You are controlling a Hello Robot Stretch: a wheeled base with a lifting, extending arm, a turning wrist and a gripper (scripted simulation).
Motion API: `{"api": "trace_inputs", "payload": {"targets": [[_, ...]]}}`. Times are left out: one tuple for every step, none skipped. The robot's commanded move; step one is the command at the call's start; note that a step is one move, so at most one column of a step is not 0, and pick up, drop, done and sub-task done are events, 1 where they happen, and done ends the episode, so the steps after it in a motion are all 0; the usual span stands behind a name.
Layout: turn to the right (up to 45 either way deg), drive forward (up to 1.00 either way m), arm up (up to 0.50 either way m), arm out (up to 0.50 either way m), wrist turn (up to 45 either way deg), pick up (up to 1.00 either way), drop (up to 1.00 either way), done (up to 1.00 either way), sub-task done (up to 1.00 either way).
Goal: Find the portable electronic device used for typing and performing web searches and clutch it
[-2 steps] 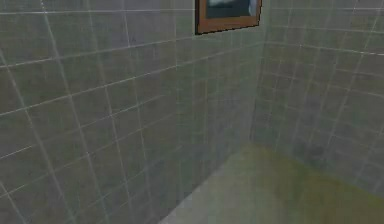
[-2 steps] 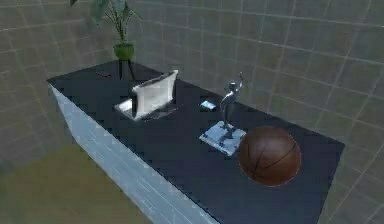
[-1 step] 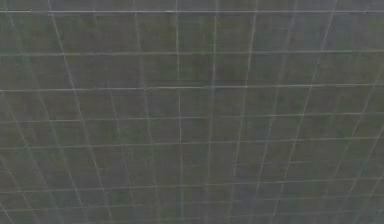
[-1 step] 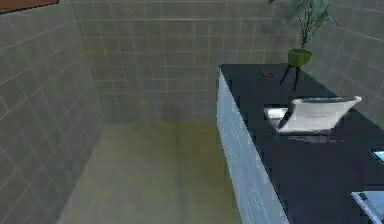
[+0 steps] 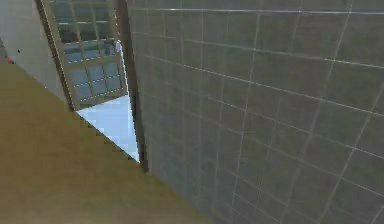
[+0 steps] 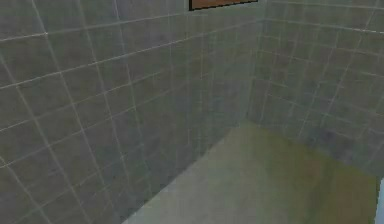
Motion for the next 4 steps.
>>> {"api": "trace_inputs", "payload": {"targets": [[-24.0,0.00,0.00,0.00,0.0,0.00,0.00,0.00,0.00],[0.0,0.40,0.00,0.00,0.0,0.00,0.00,0.00,0.00],[45.0,0.00,0.00,0.00,0.0,0.00,0.00,0.00,0.00],[45.0,0.00,0.00,0.00,0.0,0.00,0.00,0.00,0.00]]}}
